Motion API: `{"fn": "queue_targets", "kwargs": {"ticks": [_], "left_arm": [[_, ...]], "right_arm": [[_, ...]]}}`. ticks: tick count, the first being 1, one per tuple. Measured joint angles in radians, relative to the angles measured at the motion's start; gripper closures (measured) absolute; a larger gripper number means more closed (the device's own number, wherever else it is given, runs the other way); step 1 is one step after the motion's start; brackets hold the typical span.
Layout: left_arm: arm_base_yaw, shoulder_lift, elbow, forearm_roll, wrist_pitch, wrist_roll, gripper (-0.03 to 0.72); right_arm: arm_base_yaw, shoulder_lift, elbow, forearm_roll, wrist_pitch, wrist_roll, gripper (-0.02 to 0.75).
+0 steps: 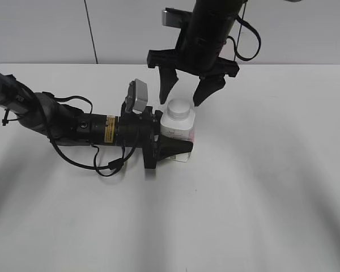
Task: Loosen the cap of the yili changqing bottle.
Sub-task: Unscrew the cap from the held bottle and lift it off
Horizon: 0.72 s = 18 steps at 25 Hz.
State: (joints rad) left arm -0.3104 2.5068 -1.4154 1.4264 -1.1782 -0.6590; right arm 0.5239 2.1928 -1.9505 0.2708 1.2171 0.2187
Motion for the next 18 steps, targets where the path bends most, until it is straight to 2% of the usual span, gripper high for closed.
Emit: {"fn": "queue_targets", "kwargs": {"ticks": [18], "left_arm": [[0.0,0.0,0.0,-0.001,0.0,0.0,0.282]], "right_arm": [[0.01,0.032,-0.001,0.01,0.0,0.016,0.174]]}}
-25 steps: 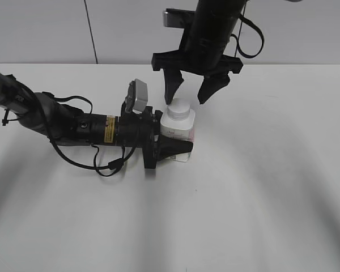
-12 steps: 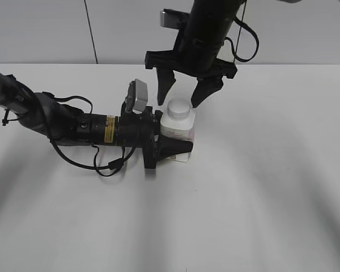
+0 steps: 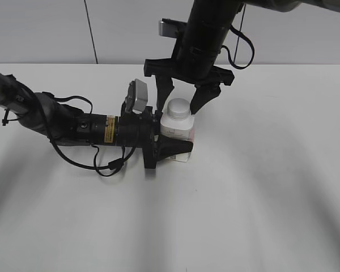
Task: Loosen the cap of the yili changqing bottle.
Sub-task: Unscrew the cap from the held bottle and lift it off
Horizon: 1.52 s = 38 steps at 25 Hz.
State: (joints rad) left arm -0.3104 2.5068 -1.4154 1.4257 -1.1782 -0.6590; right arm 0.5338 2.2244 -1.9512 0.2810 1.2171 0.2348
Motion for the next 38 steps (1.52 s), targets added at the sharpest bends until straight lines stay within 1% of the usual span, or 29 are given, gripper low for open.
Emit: {"fn": "queue_targets", "kwargs": {"ticks": [3,10,18,21,26,29,34,38], "left_arm": [[0.0,0.0,0.0,0.0,0.0,0.0,0.282],[0.0,0.0,0.0,0.0,0.0,-0.001,0.283],[0.0,0.0,0.0,0.0,0.001,-0.001,0.283],[0.0,0.0,0.0,0.0,0.001,-0.001,0.283],[0.0,0.0,0.0,0.0,0.001,-0.001,0.283],[0.0,0.0,0.0,0.0,0.001,-0.001,0.283],[0.0,0.0,0.0,0.001,0.0,0.0,0.284],[0.0,0.0,0.0,0.002,0.0,0.0,0.285]], "right_arm": [[0.0,0.002,0.0,0.0,0.0,0.001,0.193],[0.0,0.008,-0.001,-0.015,0.005,0.001,0.325],[0.0,0.008,-0.002,-0.029,0.005,-0.024,0.332],[0.0,0.008,-0.002,-0.03,0.005,-0.153,0.332],[0.0,0.008,-0.004,-0.03,0.005,-0.497,0.334],[0.0,0.008,-0.005,-0.028,0.005,-0.656,0.335],[0.0,0.008,-0.005,-0.025,0.005,-0.861,0.335],[0.0,0.009,-0.005,-0.025,0.005,-0.986,0.337]]}}
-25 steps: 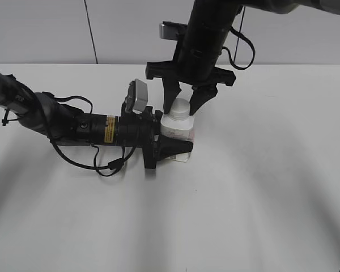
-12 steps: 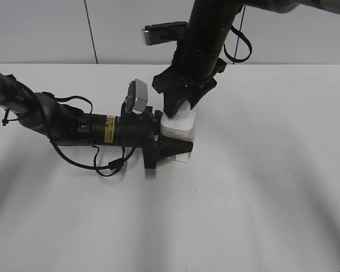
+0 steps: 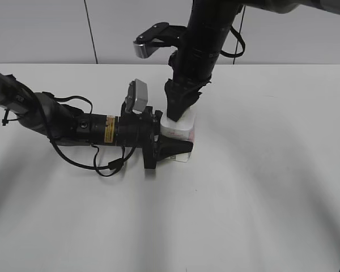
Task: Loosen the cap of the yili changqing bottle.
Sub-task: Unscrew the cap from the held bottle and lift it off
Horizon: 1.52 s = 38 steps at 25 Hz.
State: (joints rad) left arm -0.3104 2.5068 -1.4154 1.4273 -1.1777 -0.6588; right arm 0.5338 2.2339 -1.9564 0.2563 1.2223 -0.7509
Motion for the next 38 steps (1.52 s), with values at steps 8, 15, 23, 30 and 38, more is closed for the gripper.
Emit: {"fn": "queue_targets", "kwargs": {"ticks": [8,15,23,30,38], "left_arm": [[0.0,0.0,0.0,0.0,0.0,0.0,0.285],[0.0,0.0,0.0,0.003,0.0,0.0,0.287],[0.0,0.0,-0.002,0.006,0.0,0.0,0.288],[0.0,0.0,-0.003,0.007,0.0,0.0,0.288],[0.0,0.0,-0.003,0.007,0.0,0.0,0.288]], "right_arm": [[0.0,0.0,0.0,-0.001,0.0,-0.19,0.338],[0.0,0.0,0.0,0.0,0.0,-0.435,0.339],[0.0,0.0,-0.001,0.0,0.0,-0.501,0.341],[0.0,0.0,-0.001,0.0,0.0,-0.504,0.341],[0.0,0.0,-0.001,0.0,0.0,-0.501,0.341]]}}
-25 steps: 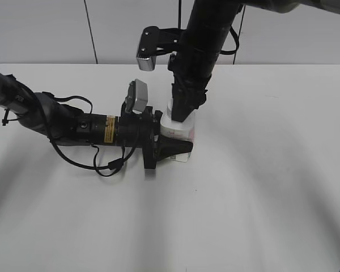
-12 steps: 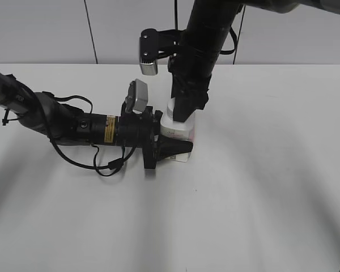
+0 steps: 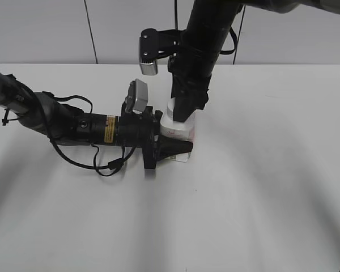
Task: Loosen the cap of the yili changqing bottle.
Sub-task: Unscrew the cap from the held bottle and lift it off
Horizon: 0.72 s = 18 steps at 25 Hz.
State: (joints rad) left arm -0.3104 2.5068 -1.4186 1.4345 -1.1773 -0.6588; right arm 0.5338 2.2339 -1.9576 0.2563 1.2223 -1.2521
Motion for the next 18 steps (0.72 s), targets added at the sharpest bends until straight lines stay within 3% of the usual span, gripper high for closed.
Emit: {"fn": "queue_targets", "kwargs": {"ticks": [9,18], "left_arm": [[0.0,0.0,-0.001,0.001,0.0,-0.001,0.288],[0.0,0.0,-0.002,0.002,0.0,-0.003,0.288]], "right_arm": [[0.0,0.0,0.0,0.003,0.0,0.016,0.34],[0.0,0.004,0.0,0.003,0.0,0.066,0.292]]}}
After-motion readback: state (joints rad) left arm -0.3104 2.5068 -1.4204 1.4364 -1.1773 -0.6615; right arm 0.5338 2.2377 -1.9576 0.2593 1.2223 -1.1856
